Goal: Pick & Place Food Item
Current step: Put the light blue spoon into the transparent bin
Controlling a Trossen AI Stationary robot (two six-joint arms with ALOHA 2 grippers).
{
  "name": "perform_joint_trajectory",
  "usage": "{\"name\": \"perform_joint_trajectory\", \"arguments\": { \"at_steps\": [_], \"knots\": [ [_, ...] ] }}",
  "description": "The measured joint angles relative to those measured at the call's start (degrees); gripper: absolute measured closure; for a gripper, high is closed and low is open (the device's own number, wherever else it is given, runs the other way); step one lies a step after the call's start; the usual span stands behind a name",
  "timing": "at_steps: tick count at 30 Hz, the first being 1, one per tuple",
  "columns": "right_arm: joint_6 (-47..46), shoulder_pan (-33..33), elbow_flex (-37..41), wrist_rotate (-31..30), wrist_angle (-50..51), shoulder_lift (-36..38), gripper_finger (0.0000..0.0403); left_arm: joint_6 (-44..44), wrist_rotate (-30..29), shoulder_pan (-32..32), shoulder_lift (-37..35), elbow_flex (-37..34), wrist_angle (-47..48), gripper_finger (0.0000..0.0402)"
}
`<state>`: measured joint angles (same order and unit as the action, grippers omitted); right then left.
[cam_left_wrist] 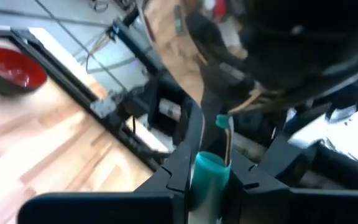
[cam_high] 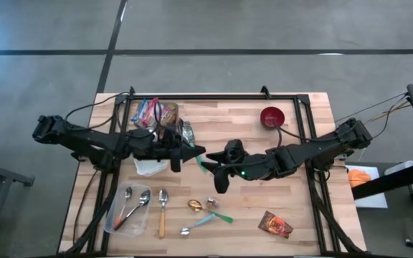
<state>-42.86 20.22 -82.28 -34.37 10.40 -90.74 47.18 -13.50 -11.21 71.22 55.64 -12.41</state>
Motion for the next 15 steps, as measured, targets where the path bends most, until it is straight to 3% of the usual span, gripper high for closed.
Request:
{"name": "perform_joint_trajectory", "arguments": {
  "at_steps": [7, 15],
  "knots": [
    [-2.3, -0.3, 0.0, -0.3, -0.1, 0.0, 0.011, 2.4, 2.1, 0.1, -1.2, 0.0, 4.2, 0.0364],
    [-2.3, -0.3, 0.0, -0.3, 0.2, 0.0, 0.0053, 3.0, 5.1, 0.0, -3.7, 0.0, 7.9, 0.0364]
  ]
}}
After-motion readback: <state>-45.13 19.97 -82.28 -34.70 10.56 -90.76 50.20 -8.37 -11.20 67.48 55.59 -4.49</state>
